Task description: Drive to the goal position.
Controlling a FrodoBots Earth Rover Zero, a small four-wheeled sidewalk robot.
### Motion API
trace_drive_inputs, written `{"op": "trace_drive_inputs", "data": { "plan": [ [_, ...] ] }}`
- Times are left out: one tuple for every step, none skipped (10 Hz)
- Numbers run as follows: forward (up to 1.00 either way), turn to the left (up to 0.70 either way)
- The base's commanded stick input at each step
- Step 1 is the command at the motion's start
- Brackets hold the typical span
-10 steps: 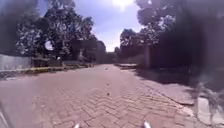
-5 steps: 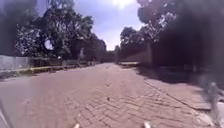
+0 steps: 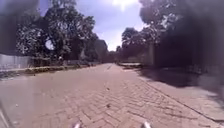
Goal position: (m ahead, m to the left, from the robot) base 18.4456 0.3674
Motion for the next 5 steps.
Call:
{"op": "trace_drive_inputs", "data": {
  "plan": [
    [0.7,0.0],
    [0.7,0.0],
    [0.7,0.0],
    [0.7,0.0],
    [0.7,0.0]
  ]
}}
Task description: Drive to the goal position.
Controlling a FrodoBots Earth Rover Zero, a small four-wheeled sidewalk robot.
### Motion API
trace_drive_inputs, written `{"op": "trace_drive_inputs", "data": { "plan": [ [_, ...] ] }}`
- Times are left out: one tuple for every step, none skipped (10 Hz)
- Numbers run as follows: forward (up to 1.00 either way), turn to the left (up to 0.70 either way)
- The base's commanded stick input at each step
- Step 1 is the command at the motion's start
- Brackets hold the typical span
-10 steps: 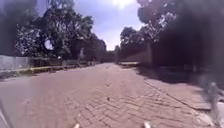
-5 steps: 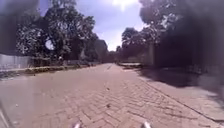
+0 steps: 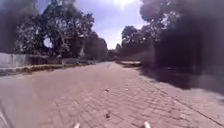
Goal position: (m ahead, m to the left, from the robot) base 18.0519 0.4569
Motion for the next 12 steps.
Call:
{"op": "trace_drive_inputs", "data": {
  "plan": [
    [0.7,0.0],
    [0.7,0.0],
    [0.7,0.0],
    [0.7,0.0],
    [0.7,0.0],
    [0.7,0.0],
    [0.7,0.0],
    [0.7,0.0],
    [0.7,0.0],
    [0.7,0.0],
    [0.7,0.0],
    [0.7,0.0]
  ]
}}
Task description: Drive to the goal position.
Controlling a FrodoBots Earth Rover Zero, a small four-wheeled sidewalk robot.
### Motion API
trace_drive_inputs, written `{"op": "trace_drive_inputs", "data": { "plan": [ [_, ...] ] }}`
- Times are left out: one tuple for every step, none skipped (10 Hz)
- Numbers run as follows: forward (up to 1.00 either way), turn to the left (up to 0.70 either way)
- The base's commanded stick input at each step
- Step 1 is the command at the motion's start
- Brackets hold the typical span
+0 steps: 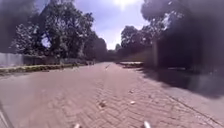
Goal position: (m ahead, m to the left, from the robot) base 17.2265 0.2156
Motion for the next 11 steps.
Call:
{"op": "trace_drive_inputs", "data": {
  "plan": [
    [0.7,0.0],
    [0.7,0.0],
    [0.7,0.0],
    [0.7,0.0],
    [0.7,0.0],
    [0.7,0.0],
    [0.7,0.0],
    [0.7,0.0],
    [0.7,0.0],
    [0.7,0.0],
    [0.7,0.0]
  ]
}}
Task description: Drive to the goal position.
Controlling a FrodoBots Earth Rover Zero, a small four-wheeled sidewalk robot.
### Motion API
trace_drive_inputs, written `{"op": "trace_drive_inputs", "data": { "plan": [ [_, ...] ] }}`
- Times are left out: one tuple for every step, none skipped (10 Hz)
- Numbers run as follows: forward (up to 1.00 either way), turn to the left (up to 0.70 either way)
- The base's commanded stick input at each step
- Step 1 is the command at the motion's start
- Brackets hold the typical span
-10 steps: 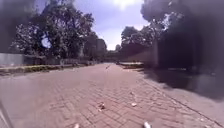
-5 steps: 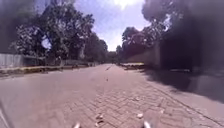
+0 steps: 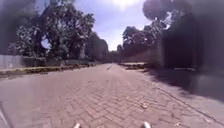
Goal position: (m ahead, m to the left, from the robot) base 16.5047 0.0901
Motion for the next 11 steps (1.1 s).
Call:
{"op": "trace_drive_inputs", "data": {
  "plan": [
    [0.7,0.0],
    [0.7,0.0],
    [0.7,0.0],
    [0.7,0.0],
    [0.7,0.0],
    [0.7,0.0],
    [0.7,0.0],
    [0.7,0.0],
    [0.7,0.0],
    [0.7,0.0],
    [0.7,0.0]
  ]
}}
